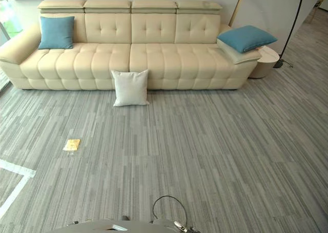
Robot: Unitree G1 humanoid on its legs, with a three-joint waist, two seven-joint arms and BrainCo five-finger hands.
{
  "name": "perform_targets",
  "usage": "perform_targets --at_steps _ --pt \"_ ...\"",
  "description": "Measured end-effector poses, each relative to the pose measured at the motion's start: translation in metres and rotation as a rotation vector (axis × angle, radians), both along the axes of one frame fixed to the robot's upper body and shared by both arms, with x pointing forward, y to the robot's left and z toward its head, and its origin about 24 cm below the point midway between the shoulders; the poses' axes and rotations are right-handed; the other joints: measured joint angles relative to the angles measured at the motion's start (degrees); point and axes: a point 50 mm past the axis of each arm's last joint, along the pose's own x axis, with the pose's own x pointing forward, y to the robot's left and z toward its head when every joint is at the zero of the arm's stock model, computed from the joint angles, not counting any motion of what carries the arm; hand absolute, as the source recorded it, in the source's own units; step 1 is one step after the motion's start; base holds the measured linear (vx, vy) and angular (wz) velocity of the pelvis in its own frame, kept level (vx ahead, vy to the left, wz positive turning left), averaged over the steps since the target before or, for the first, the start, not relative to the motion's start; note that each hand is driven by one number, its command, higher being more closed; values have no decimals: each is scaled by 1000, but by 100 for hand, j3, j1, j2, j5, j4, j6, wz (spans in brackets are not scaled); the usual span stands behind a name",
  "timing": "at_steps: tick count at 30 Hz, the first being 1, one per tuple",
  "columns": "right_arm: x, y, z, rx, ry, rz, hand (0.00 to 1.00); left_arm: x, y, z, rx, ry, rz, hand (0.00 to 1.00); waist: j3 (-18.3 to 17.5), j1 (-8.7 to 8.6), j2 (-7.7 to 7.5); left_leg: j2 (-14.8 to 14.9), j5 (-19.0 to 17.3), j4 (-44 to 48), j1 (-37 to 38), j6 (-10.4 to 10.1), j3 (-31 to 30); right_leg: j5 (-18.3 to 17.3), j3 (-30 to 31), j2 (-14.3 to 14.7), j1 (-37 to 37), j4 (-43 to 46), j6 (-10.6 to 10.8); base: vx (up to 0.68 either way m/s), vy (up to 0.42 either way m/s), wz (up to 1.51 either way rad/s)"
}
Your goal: Pick up cushions and gather them together orderly.
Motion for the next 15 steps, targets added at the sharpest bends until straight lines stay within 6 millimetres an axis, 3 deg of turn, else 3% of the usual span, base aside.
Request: perform_targets --at_steps 7,15 --pt "29 2 3 -1 -52 30 0 17 0 2 -2 -39 -7 0 178 5 -10 0 -35 -10 157 -52 12 16 1 5 276 -254 14 63 -16 -1" --pt "36 1 4 -8 -64 48 0 21 -2 2 -2 -44 -33 0 266 10 8 43 -68 -49 174 -35 -16 36 -37 52 331 -327 -14 -11 -11 1"
